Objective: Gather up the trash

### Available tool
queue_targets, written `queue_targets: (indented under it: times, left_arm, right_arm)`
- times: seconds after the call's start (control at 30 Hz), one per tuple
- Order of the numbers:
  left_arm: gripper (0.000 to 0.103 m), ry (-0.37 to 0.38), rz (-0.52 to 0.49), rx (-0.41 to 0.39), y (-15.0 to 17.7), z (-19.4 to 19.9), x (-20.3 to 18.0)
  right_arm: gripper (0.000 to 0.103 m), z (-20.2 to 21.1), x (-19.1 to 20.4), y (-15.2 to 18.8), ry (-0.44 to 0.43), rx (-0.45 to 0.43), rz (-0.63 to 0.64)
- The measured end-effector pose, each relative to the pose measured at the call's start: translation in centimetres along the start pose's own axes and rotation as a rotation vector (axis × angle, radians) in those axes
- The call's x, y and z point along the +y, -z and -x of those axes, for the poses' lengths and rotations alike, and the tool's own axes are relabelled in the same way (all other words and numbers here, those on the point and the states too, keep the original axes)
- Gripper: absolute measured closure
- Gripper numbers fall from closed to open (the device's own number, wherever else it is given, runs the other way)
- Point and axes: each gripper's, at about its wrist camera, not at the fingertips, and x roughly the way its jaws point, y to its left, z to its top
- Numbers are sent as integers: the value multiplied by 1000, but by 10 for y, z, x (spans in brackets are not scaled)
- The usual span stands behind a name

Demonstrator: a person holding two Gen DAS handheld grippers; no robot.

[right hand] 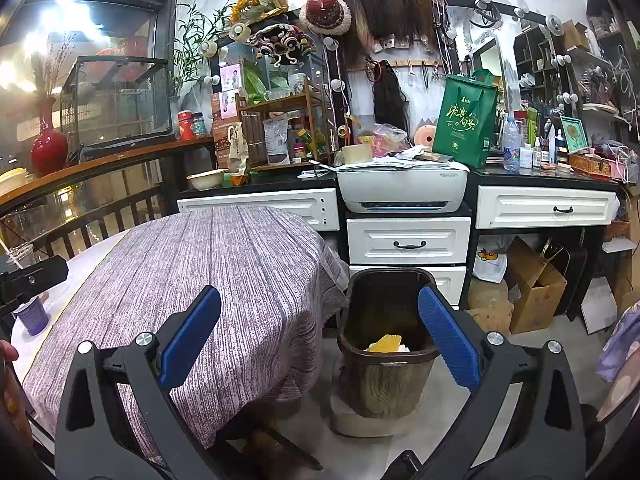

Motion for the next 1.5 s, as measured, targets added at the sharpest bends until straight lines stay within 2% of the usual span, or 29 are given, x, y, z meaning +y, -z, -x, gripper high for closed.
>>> queue_targets:
  times: [0.27,1.5]
  left_arm:
    - [6,-12,1,26,1,-4,0]
    - [6,-52,-33,28,0,-9,0]
  right_arm:
    - [6,0,0,0,1,0,-1]
    - [6,-6,0,2,-6,30,0]
